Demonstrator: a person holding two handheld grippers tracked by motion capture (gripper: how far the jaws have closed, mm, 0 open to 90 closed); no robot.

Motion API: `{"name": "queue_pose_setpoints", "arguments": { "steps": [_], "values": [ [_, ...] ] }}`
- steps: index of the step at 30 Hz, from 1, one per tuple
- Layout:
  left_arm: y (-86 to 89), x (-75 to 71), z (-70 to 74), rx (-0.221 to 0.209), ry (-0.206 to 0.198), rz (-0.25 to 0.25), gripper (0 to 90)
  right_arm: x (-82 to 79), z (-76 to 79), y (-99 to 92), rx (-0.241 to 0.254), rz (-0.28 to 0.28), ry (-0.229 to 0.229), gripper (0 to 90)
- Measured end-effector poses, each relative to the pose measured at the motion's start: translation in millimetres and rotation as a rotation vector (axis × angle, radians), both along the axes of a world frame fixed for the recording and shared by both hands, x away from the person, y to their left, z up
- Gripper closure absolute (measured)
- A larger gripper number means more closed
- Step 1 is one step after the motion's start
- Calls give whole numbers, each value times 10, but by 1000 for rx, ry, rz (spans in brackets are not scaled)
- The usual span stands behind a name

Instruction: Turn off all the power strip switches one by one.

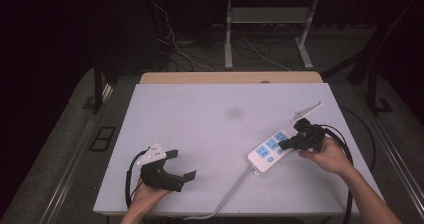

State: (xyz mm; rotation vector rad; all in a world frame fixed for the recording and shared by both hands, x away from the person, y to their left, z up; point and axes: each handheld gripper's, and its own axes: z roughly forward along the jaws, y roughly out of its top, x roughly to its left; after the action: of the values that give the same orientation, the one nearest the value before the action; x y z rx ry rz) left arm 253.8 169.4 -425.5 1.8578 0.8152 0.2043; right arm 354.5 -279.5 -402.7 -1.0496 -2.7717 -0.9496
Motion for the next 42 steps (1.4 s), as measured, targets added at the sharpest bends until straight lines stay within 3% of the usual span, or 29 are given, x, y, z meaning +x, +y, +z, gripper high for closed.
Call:
{"name": "queue_pose_setpoints", "arguments": {
  "steps": [7,17,26,30,42],
  "values": [
    [-3,1,-3,2,2,-1,0,-10,-70,25,-8,9,11,897],
    [-8,0,-5,6,4,-5,0,-25,-91,13,18,3,9,897],
    [-15,-3,-5,5,2,-10,0,-46,-92,22,8,10,-20,900],
    [-17,1,-6,2,2,-12,0,-82,-100,22,7,12,-53,900],
    [-41,-6,-8,4,5,-17,0,-81,-120,36,15,-22,-65,900]
  ]
}}
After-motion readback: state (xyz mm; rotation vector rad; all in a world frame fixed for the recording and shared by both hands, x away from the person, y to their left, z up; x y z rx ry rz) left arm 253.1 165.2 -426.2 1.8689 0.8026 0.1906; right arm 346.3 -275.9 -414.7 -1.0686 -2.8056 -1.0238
